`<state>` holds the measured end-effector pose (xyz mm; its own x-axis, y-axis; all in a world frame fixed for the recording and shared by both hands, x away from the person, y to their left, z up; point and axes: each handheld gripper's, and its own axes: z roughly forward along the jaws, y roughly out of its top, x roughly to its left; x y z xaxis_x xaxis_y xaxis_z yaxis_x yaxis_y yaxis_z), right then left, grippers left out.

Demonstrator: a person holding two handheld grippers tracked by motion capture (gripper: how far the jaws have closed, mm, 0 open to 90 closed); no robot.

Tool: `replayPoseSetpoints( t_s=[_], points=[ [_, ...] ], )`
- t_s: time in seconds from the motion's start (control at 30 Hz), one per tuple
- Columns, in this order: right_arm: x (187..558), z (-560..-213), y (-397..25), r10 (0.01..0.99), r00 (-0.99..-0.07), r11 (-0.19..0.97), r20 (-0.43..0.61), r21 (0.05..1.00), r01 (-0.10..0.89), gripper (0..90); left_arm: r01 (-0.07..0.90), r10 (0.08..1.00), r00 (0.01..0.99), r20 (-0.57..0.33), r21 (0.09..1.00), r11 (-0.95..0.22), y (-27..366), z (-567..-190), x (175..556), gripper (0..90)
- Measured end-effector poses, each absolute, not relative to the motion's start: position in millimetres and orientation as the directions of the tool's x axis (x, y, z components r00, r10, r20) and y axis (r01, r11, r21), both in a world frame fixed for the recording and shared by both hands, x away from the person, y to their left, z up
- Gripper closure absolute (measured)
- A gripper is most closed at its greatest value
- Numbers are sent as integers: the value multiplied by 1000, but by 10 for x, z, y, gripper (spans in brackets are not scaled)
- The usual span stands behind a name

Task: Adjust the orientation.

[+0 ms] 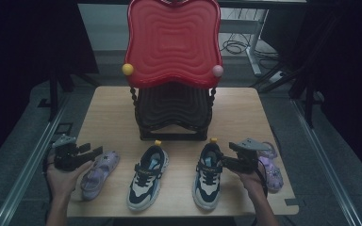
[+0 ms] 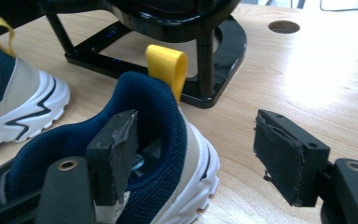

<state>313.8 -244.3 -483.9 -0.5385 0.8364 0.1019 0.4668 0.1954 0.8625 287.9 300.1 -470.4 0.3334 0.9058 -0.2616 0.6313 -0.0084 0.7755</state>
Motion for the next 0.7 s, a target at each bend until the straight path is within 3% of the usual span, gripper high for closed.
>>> replayPoseSetpoints(
  t_s=[0.23,0.37,0.7],
  points=[
    [3187,-4780,-2411,829,-552,209,89,867,453,272,585,863,410,-294,811,-1,2820,-4592,2797,335],
    [3170,-4765,-2428,837,-541,208,79,869,449,268,585,864,439,-247,808,-66,2790,-4561,2708,333],
    [2970,-4774,-2459,777,-629,266,44,881,391,255,577,848,473,-241,812,-91,2707,-4497,2503,343]
  ],
)
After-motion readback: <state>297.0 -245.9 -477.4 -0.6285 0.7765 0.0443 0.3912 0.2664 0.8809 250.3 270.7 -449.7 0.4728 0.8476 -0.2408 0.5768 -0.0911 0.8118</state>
